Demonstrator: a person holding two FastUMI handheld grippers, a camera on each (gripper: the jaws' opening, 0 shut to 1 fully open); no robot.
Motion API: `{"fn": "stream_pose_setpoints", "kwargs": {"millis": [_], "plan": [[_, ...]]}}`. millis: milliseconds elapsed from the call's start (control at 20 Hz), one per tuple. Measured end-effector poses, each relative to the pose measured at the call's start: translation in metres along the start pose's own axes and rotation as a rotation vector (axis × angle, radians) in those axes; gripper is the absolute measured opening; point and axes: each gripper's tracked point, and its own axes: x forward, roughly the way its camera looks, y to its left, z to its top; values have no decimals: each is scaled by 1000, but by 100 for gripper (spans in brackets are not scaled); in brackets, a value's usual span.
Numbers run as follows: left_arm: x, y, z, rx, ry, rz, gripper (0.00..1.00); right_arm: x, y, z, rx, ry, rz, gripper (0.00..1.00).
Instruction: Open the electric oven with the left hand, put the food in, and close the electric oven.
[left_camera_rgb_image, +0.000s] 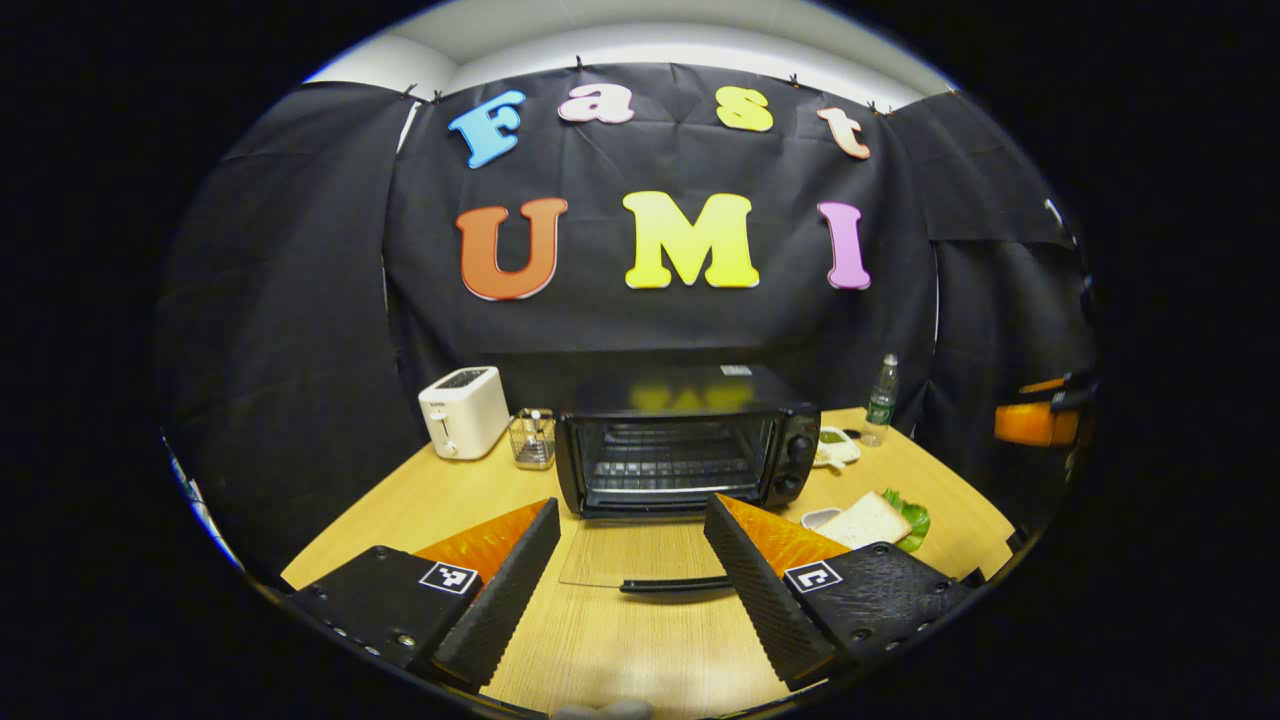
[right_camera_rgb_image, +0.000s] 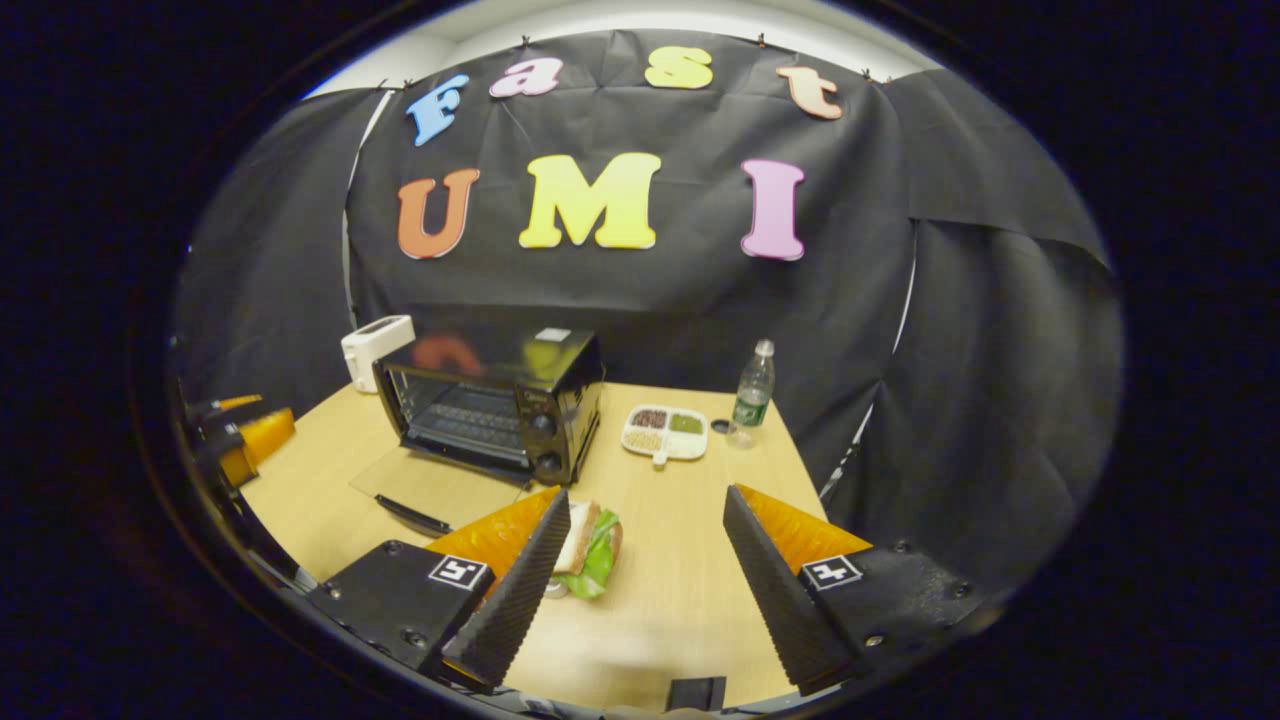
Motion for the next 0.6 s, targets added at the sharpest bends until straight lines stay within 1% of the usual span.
{"fn": "stream_pose_setpoints", "kwargs": {"millis": [50,100,150,300,350,400,550,600], "plan": [[-9,0,14,-4,-23,1,95,7,5,-16,11,34,23,96],[-19,2,27,-3,-47,8,95,13,10,-30,26,70,42,99],[-28,3,39,8,-67,13,95,22,14,-43,40,94,69,96],[-49,3,69,25,-129,27,95,44,25,-76,85,190,124,96],[-55,1,77,29,-144,30,95,52,25,-83,101,216,134,96],[-59,1,81,25,-152,39,95,60,28,-88,118,239,153,99],[-66,-6,89,-1,-160,49,95,85,33,-97,177,295,204,98],[-66,-5,89,-1,-162,60,95,94,34,-98,191,309,217,94]]}}
